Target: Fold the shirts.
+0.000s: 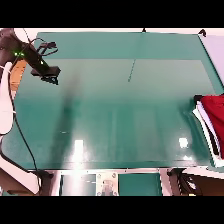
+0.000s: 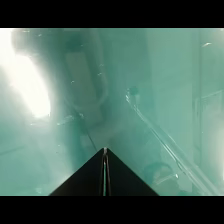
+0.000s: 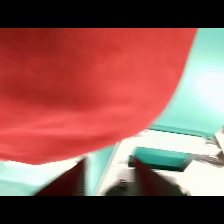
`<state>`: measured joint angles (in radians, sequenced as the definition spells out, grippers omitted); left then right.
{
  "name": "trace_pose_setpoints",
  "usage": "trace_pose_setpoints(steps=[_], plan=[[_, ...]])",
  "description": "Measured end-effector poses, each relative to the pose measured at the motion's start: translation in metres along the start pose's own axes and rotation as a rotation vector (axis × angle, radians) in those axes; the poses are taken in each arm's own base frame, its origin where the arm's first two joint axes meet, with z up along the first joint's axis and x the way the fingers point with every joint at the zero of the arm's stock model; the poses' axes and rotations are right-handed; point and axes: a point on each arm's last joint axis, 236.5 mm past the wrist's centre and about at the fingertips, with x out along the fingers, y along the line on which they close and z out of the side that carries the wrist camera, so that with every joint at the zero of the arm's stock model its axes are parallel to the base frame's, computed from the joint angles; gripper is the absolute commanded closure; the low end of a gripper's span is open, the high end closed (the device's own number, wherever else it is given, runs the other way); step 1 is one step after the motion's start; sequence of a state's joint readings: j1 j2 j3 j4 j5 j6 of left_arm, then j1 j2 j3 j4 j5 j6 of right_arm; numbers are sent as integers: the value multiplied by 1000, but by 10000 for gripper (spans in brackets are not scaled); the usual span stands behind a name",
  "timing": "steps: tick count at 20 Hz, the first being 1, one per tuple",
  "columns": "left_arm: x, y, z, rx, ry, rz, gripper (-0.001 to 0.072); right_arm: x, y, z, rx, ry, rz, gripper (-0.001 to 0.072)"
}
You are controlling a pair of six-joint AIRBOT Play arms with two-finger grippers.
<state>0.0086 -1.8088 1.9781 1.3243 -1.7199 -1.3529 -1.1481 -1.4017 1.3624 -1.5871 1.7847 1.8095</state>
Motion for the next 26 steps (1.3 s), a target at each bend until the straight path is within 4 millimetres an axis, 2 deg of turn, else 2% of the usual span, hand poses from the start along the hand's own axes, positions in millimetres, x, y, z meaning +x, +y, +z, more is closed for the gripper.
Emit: trace_pose_setpoints(steps=[1, 2, 4, 6, 8, 9, 10, 12, 15, 19, 22, 26], plan=[[-1, -2, 0, 1, -4, -6, 680, -7, 18, 3, -20, -20, 63, 630], [-4, -4, 1, 4, -12, -8, 680, -17, 39, 5, -49, -45, 133, 688], [-15, -9, 1, 12, -40, -9, 680, -49, 96, 7, -167, -131, 301, 696], [-29, -16, 1, 19, -75, -18, 680, -79, 151, -4, -326, -214, 418, 697], [-39, -32, -4, 25, -100, -55, 680, -96, 199, -31, -493, -274, 487, 697], [-41, -41, -9, 31, -106, -71, 680, -96, 219, -50, -578, -288, 500, 697], [-42, -50, -16, 37, -108, -84, 680, -93, 234, -69, -649, -296, 502, 697], [-36, -67, -36, 45, -97, -103, 680, -70, 256, -119, -795, -273, 492, 697], [-18, -93, -79, 53, -73, -124, 680, -17, 255, -191, -960, -213, 454, 697], [10, -108, -141, 25, -50, -129, 679, 50, 227, -265, -1108, -164, 435, 696], [22, -108, -169, 14, -50, -116, 679, 76, 213, -294, -1174, -155, 441, 696], [29, -106, -180, 11, -60, -104, 679, 90, 203, -312, -1225, -137, 441, 696]])
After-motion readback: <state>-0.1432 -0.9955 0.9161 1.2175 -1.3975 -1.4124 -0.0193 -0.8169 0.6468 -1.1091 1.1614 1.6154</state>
